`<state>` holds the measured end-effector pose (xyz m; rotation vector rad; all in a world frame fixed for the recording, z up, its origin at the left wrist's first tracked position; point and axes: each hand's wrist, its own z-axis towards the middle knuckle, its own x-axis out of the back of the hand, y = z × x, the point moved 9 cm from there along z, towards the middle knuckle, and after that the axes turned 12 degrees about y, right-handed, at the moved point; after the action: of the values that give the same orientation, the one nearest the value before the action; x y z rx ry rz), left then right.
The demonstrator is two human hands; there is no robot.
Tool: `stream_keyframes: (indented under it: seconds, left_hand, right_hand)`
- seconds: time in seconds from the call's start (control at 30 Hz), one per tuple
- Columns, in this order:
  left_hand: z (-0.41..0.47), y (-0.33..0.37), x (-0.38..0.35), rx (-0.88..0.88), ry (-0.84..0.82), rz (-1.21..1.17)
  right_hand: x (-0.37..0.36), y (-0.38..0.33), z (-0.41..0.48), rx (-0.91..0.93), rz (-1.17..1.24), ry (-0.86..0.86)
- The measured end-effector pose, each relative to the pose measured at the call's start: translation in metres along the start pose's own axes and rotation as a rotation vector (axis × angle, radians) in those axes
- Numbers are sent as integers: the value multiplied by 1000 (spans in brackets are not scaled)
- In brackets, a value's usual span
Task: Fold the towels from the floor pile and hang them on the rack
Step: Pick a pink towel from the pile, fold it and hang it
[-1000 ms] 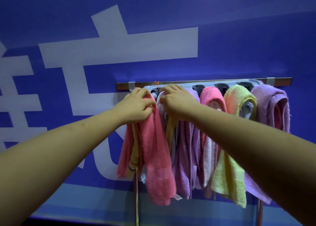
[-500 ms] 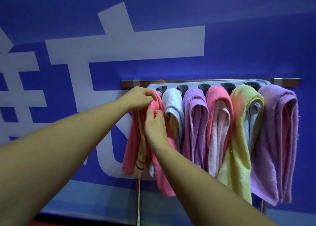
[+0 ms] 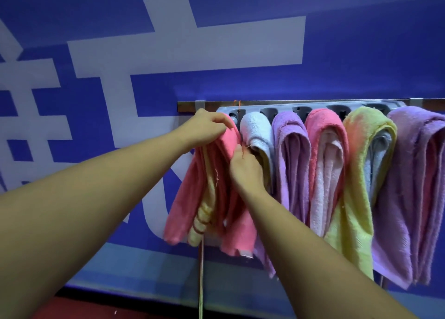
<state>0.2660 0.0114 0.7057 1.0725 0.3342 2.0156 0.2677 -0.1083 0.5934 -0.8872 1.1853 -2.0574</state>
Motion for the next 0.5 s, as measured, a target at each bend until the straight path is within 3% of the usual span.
stream_keyframes:
  seconds: [0.1, 0.23, 0.3, 0.4, 0.5]
  left_hand:
    - [0, -6, 0, 35, 25, -62]
    - [0, -20, 5, 109, 107, -199]
    - [-5, -32, 7, 183, 143, -230]
    - [-14, -45, 0, 238, 112, -268]
    - [-27, -57, -12, 313, 29, -423]
  right_hand:
    - [-27, 9, 0, -167, 72, -187]
    - [-29, 15, 5, -242, 320, -189]
    - [-34, 25, 6, -195, 372, -208]
    - [-39, 39, 5, -9, 139, -249]
    - [-14, 29, 3, 183, -61, -87]
